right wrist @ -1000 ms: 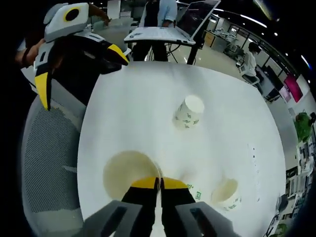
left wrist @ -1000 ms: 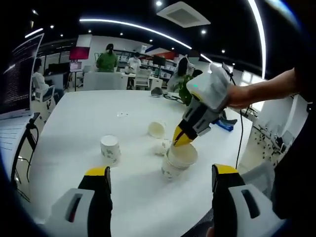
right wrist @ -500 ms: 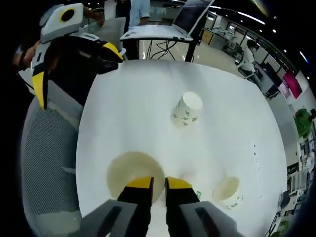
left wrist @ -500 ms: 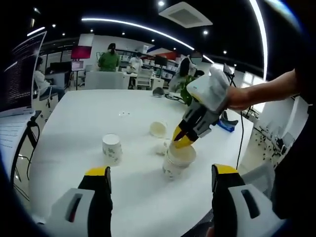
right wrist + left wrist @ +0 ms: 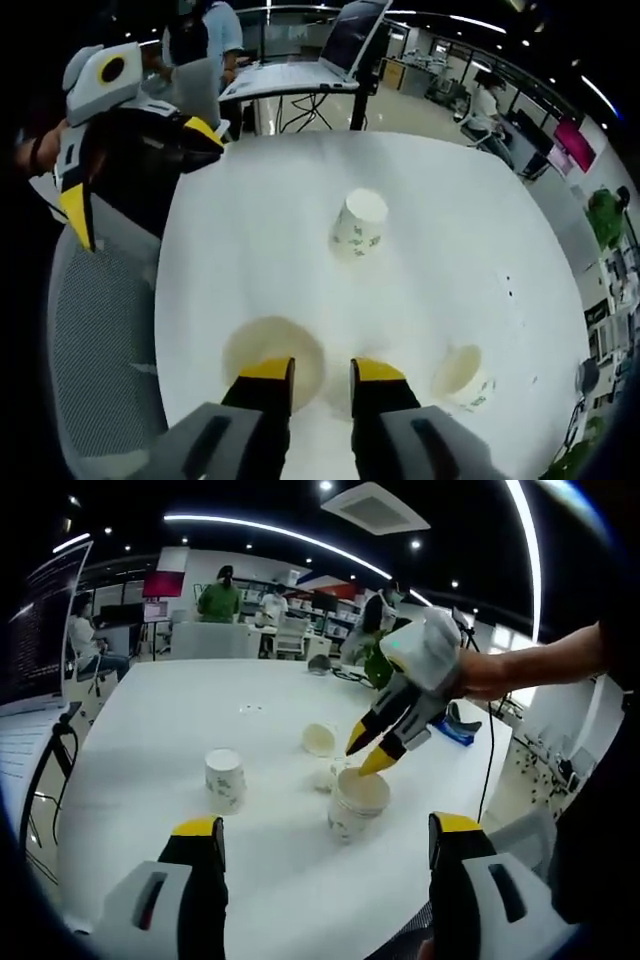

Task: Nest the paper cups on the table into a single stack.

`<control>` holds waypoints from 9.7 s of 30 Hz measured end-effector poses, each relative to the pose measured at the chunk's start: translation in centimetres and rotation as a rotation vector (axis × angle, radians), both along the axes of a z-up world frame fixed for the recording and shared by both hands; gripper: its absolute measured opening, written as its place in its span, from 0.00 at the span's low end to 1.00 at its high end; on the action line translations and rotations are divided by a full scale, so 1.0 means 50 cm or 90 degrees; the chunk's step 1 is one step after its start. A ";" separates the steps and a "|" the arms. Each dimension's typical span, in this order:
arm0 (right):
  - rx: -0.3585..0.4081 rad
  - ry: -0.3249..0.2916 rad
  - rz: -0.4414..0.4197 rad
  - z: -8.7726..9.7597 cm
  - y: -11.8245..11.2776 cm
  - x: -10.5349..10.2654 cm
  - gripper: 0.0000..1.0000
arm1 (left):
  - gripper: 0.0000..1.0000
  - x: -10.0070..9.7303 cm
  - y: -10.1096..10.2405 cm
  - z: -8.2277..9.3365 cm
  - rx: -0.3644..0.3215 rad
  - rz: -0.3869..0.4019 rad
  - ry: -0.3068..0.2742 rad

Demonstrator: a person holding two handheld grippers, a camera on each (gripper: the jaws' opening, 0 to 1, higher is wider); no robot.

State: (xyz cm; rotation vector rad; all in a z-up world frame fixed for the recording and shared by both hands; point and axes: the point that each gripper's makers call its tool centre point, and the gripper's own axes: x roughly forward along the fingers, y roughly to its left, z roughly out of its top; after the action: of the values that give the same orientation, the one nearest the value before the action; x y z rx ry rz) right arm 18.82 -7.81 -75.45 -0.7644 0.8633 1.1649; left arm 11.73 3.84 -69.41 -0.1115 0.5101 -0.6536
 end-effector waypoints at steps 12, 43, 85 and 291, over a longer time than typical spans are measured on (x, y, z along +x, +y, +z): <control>0.073 0.011 -0.052 0.038 0.013 0.033 0.33 | 0.82 -0.004 0.005 -0.003 0.003 0.004 0.003; 0.148 0.023 -0.111 0.011 0.210 0.137 0.47 | 0.82 -0.014 0.054 -0.013 -0.005 0.038 0.011; 0.087 0.033 -0.174 -0.100 0.289 0.192 0.38 | 0.82 -0.025 0.125 -0.029 -0.016 0.097 0.027; 0.295 0.062 -0.167 0.057 -0.044 -0.164 0.70 | 0.00 0.042 -0.206 -0.089 0.403 -0.588 0.052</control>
State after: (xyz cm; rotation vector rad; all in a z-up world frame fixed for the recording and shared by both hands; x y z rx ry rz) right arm 10.61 -10.03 -72.62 -0.2100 0.7091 1.1144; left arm 13.83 -6.48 -73.84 0.7399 0.8301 -1.3512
